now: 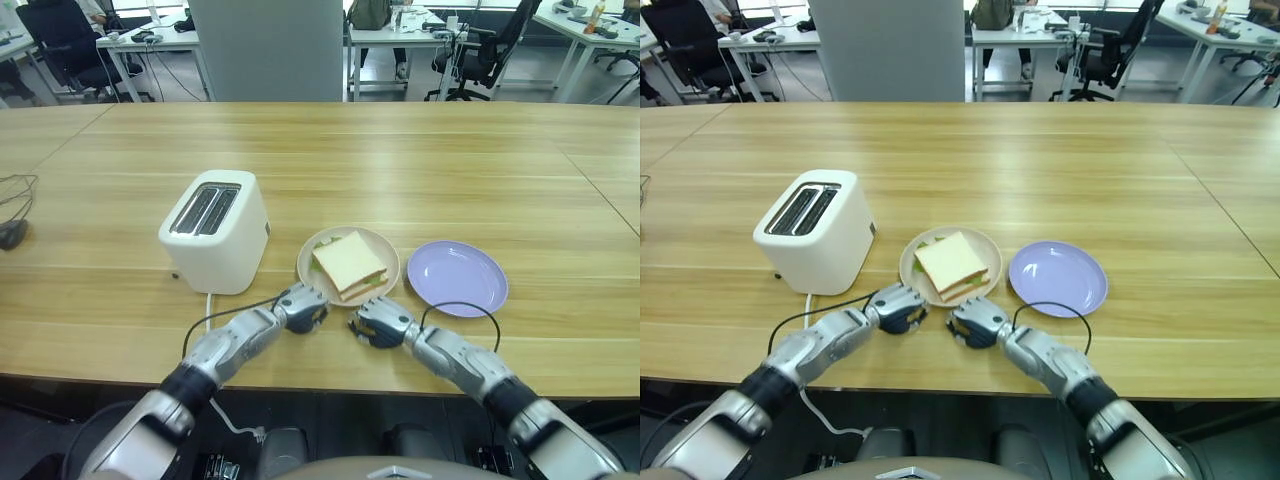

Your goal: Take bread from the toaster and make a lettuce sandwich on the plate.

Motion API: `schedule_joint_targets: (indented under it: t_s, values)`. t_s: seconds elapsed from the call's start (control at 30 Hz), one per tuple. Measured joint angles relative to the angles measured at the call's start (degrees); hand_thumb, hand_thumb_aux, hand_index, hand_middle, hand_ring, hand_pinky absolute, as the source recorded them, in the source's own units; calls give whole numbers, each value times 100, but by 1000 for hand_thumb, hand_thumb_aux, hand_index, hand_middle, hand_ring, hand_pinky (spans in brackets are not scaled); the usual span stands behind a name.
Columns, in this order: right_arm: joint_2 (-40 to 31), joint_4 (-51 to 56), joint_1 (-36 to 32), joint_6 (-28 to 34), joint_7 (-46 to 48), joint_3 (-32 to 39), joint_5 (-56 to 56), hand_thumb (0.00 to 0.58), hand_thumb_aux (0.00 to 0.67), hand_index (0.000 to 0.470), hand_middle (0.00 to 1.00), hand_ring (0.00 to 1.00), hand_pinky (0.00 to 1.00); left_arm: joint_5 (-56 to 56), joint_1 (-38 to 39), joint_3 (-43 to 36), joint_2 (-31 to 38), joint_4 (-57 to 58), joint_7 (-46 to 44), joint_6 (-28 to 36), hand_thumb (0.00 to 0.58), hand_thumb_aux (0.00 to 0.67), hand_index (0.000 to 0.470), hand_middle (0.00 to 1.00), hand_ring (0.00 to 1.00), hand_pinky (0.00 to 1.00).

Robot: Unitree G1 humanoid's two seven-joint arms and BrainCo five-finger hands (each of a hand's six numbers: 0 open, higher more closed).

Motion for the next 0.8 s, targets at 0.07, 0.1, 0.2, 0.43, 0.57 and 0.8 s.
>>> schedule_joint_targets:
  t_s: [0.07,0.1,0.2,0.43,0.57,0.8]
  values:
    - [83,667,-467,176,-395,126,-107,580,670,460,1000,1000,1000,213,-424,-135,-133,725,513,208,580,670,460,1000,1000,1000]
    - [115,897,-631,247,-512,158,-163,580,670,460,1000,1000,1000,261,-561,-183,-195,953,668,265,580,670,460,1000,1000,1000]
    - [216,1623,-1110,420,-861,318,-239,580,670,460,1000,1000,1000,364,-939,-352,-391,1521,1188,395,580,670,460,1000,1000,1000]
    - [214,2207,-1457,359,-1269,471,-201,580,670,460,1000,1000,1000,298,-1085,-490,-385,1727,1712,318,580,670,460,1000,1000,1000]
    - [-165,1855,-1205,-24,-1318,438,5,580,670,460,1000,1000,1000,-26,-593,-314,-6,848,1809,39,580,670,460,1000,1000,1000]
    - [-1239,-636,905,-1815,-630,-905,2495,0,0,0,369,369,369,-2387,1850,1104,465,-2134,1218,-798,0,0,0,380,380,380]
